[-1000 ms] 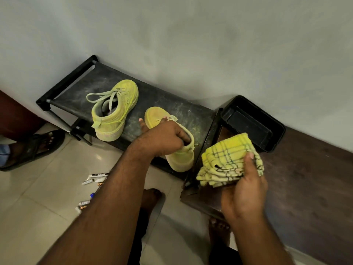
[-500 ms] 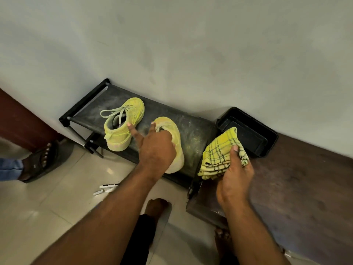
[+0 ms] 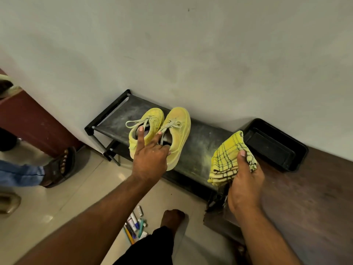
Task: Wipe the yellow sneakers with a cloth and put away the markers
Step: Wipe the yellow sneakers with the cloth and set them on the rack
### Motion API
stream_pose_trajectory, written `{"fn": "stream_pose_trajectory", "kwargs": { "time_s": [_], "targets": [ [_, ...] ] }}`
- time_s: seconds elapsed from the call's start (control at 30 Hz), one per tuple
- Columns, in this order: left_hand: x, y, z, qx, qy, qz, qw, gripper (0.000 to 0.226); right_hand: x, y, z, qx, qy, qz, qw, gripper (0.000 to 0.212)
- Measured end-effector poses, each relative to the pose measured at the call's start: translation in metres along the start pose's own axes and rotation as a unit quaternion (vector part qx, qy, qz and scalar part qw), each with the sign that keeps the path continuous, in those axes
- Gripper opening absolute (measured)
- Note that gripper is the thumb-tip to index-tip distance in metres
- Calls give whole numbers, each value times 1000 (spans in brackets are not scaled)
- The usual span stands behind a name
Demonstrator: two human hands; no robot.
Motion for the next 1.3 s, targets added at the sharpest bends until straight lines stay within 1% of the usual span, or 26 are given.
{"fn": "stream_pose_trajectory", "kwargs": {
  "time_s": [0.1,0.23,0.33,0.4,0.43,0.47,0.5,0.57,0.67,0.73,0.77,0.83,0.9,0.93,0.97,1.03,1.13,1.2,1.27,1.3],
  "targets": [
    [5,14,-2,1,22,-5,1000,8,4,8,5,19,1,-10,1000,12],
    [0,22,0,31,34,17,999,12,11,19,8,26,2,-24,999,15],
    [-7,29,0,18,33,14,999,16,16,27,9,20,7,-23,1000,14],
    [-10,27,0,2,37,-6,999,18,20,36,11,17,10,-26,999,12],
    [-10,27,1,-2,38,-32,999,19,21,40,13,19,11,-26,999,12],
    [-8,32,1,-3,34,-59,998,24,23,44,15,22,12,-26,999,12],
    [-7,34,2,1,31,-69,997,29,23,47,17,27,13,-25,999,13],
    [-4,26,1,38,30,-39,998,34,24,50,21,39,14,-25,999,17],
    [4,11,-16,125,18,40,991,45,24,50,25,60,13,-31,998,19],
    [2,2,-42,134,-22,85,987,38,23,48,28,70,9,-34,997,17],
    [-3,-4,-55,128,-48,75,988,33,22,49,29,73,6,-36,997,15],
    [-18,-3,-73,100,-74,-21,992,30,22,51,33,75,1,-37,996,13],
    [-32,6,-76,62,-73,-127,987,31,24,55,36,77,-1,-45,996,14],
    [-37,9,-76,46,-74,-163,983,31,24,57,37,78,0,-49,996,14],
    [-41,12,-75,39,-81,-178,980,30,25,59,37,79,2,-53,995,15],
    [-48,15,-75,36,-109,-181,977,25,25,61,38,81,0,-60,995,13],
    [-56,17,-77,54,-158,-189,968,30,26,65,40,78,0,-64,995,15],
    [-58,21,-77,72,-172,-204,961,29,27,69,41,81,1,-70,994,16],
    [-57,26,-79,96,-183,-205,957,27,29,71,42,85,2,-75,994,16],
    [-56,25,-82,115,-201,-190,954,27,29,70,41,85,1,-76,993,15]
  ]
}}
Point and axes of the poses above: each hand's wrist, its own x-axis away from the middle knuckle, its own y-axis out of the palm, z = x × y, the point moved 6 cm from there along -x, towards the middle knuckle
